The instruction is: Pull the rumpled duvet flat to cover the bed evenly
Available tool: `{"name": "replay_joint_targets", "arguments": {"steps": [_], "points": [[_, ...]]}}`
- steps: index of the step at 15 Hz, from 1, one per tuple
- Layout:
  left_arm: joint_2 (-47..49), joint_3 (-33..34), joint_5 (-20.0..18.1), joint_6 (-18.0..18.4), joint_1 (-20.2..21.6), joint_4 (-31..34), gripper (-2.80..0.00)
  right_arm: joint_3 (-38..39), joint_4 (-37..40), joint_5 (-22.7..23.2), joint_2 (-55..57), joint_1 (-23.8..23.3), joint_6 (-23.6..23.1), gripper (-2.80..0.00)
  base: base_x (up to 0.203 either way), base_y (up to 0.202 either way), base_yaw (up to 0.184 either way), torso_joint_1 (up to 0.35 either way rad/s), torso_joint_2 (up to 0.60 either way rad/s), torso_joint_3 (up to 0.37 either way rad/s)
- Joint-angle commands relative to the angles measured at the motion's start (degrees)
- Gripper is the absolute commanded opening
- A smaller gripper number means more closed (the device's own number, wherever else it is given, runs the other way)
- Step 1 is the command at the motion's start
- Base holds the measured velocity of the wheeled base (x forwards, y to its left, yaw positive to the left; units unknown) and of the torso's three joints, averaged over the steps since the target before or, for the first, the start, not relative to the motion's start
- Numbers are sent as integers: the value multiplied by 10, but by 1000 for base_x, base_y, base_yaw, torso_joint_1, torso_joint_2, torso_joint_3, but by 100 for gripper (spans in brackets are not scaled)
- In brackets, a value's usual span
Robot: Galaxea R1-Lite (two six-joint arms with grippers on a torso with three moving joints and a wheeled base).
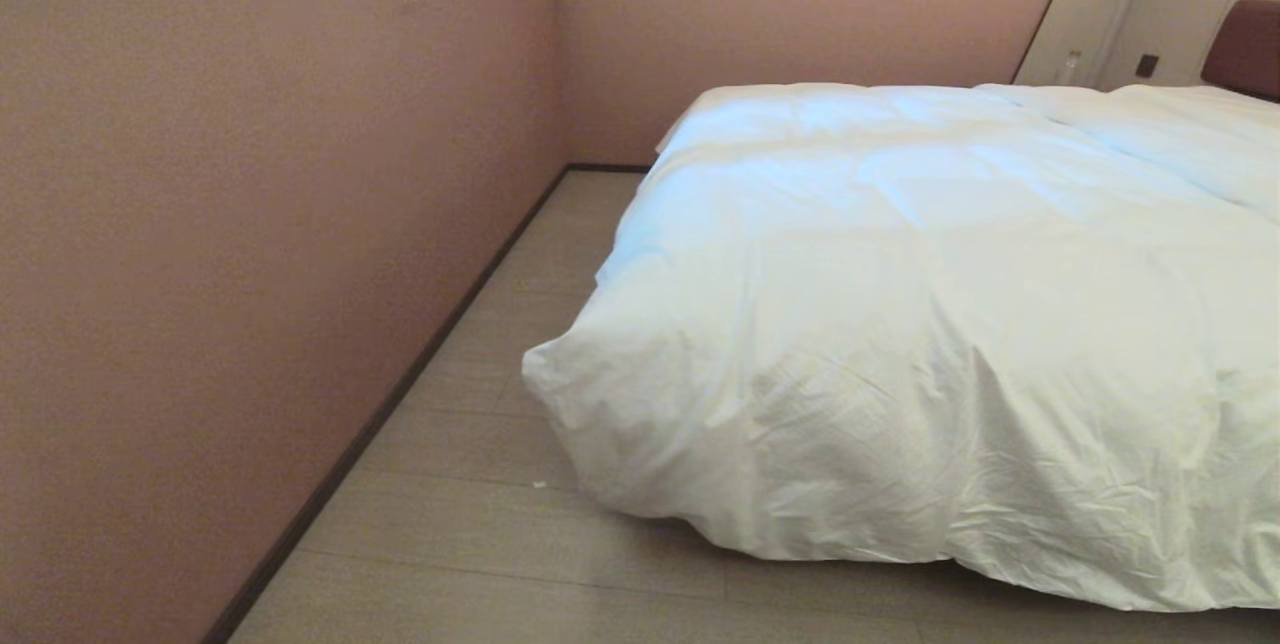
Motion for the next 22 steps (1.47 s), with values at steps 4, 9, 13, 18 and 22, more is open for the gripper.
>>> {"name": "replay_joint_targets", "arguments": {"steps": [4,9,13,18,22], "points": [[0,0,0,0,0,0,-280,1,0,0,0,0,0,-280,0,196,-1,2,1,3],[0,0,0,0,0,0,-280,1,0,0,0,0,0,-280,0,196,1,1,2,2],[0,0,0,0,1,0,-280,0,0,0,0,0,0,-280,0,196,0,3,3,1],[0,0,0,0,1,0,-280,0,0,0,0,0,0,-280,0,108,1,1,1,2],[0,0,0,0,0,0,-280,0,0,0,0,0,0,-280,0,0,0,0,0,0]]}}
